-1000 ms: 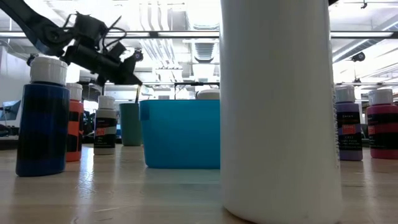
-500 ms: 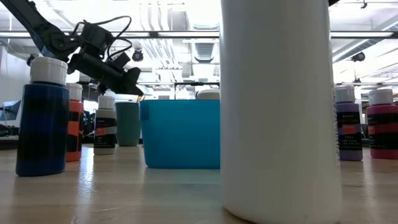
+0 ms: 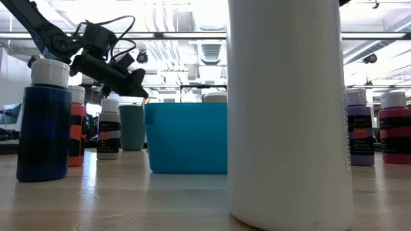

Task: Pick & Place Paint Supplies
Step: Put the yellow paint brush into the green cup

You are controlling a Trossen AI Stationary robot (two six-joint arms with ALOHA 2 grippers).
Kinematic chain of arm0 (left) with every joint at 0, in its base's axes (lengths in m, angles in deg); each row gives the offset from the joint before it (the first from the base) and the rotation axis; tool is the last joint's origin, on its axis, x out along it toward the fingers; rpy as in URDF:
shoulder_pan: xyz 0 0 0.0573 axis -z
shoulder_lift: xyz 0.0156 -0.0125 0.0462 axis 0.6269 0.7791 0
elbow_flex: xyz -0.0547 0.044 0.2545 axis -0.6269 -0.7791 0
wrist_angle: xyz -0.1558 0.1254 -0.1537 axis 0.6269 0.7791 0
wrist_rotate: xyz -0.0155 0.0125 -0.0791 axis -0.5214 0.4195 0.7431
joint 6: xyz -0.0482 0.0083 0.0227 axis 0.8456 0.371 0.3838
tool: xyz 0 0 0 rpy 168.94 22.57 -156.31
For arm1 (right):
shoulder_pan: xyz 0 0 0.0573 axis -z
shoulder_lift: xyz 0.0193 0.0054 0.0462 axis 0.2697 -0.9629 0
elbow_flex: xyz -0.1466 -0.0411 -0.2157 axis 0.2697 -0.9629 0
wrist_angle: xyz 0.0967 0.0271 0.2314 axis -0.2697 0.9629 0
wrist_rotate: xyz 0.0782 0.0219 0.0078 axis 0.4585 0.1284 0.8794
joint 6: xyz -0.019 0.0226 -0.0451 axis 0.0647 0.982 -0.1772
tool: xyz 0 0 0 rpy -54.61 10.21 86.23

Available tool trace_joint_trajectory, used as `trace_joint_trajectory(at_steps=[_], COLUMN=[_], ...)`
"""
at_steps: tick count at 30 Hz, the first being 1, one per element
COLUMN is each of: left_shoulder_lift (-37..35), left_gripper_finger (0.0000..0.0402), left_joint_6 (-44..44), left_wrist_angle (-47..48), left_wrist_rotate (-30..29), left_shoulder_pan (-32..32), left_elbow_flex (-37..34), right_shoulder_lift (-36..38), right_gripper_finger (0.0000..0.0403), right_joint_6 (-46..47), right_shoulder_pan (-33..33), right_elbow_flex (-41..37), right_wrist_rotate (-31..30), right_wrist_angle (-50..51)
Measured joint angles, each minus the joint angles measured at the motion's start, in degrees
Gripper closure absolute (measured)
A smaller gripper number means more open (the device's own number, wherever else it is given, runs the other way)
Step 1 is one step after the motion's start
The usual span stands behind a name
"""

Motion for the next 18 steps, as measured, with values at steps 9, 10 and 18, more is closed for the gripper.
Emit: trace_joint_trajectory(at_steps=[9,10,18], left_shoulder_lift=[-3.07,-3.86,-12.33], left_gripper_finger=[0.0361,0.0358,0.0285], left_joint_6=[0.07,0.12,2.38], left_wrist_angle=[0.25,0.5,6.08], left_wrist_rotate=[1.54,1.78,3.09], left_shoulder_pan=[0.0,-0.02,0.0], left_elbow_flex=[0.7,0.84,2.63], right_shoulder_lift=[0.0,0.0,0.0], right_gripper_finger=[0.0332,0.0336,0.0356], right_joint_6=[0.0,0.0,-0.2], right_shoulder_pan=[0.0,0.0,0.0], right_elbow_flex=[0.0,0.0,0.0], right_wrist_rotate=[0.0,0.0,0.0], right_wrist_angle=[0.0,0.0,0.0])
